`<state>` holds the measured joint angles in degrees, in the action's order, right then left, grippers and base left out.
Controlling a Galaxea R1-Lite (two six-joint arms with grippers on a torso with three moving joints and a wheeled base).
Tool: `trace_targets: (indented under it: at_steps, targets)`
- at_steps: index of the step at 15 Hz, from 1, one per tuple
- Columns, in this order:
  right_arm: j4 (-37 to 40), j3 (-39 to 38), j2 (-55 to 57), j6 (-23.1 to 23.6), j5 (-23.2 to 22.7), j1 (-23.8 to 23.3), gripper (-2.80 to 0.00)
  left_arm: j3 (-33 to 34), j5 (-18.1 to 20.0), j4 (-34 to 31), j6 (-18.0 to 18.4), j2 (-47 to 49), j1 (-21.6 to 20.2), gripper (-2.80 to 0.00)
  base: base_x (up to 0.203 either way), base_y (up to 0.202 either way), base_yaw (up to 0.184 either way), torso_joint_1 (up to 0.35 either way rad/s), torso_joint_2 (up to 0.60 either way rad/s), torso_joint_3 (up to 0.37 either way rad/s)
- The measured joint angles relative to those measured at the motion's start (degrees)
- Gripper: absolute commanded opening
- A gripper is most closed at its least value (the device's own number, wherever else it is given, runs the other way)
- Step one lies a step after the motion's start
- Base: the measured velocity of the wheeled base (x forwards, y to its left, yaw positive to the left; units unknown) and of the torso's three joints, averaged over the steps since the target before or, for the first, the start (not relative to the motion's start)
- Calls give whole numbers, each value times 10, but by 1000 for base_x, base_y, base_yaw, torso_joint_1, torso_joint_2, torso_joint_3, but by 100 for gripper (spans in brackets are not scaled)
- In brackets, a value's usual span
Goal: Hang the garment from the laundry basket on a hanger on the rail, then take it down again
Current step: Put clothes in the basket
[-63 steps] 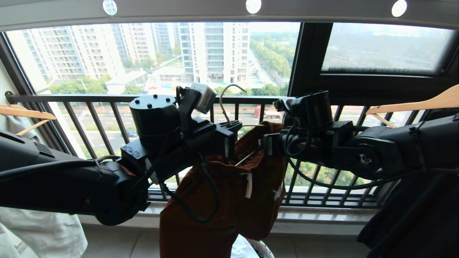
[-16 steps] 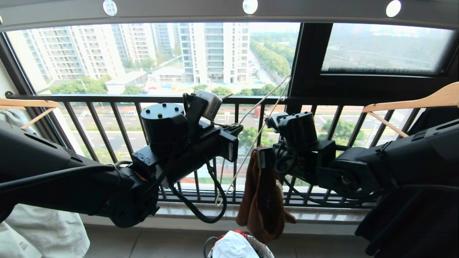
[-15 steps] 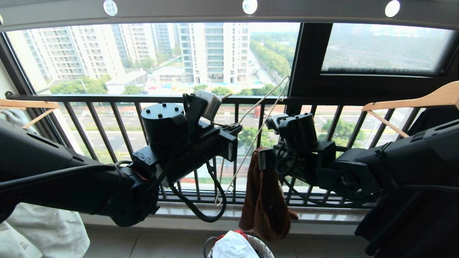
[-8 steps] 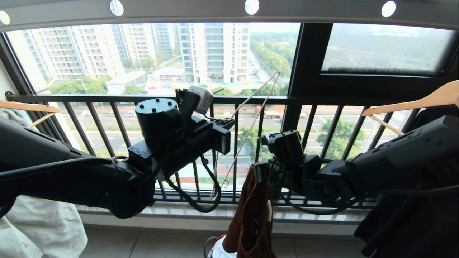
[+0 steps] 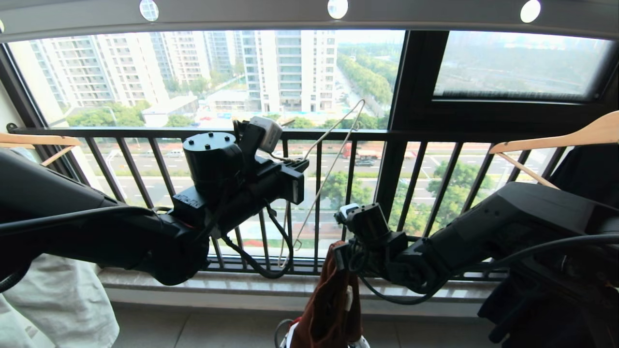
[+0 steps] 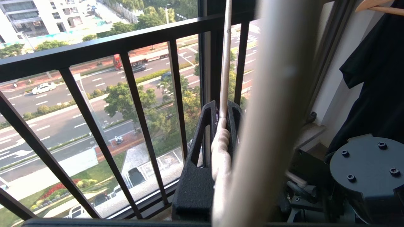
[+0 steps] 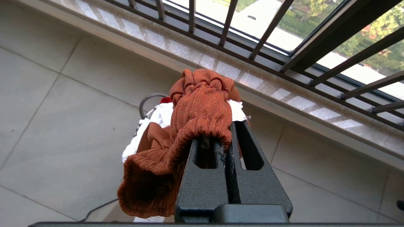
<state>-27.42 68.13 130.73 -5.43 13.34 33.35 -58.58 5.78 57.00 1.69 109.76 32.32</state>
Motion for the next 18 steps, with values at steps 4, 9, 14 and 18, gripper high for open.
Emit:
trace_targets:
  at_steps: [4, 9, 14, 18]
  targets:
    - [0, 8, 35, 57, -9, -5, -280, -2, 1, -1, 40, 23, -5, -280, 0, 0, 0, 0, 0, 0]
    - [0, 34, 72, 73, -26, -18, -280, -12, 1, 0, 43, 45, -19, -280, 0, 0, 0, 0, 0, 0]
    - [8, 63, 101, 120, -32, -20, -280, -17, 1, -30, 44, 46, -24, -280, 0, 0, 0, 0, 0, 0]
    - [74, 98, 105, 165, -78, -24, -280, -18, 1, -33, 44, 41, -27, -280, 0, 0, 0, 0, 0, 0]
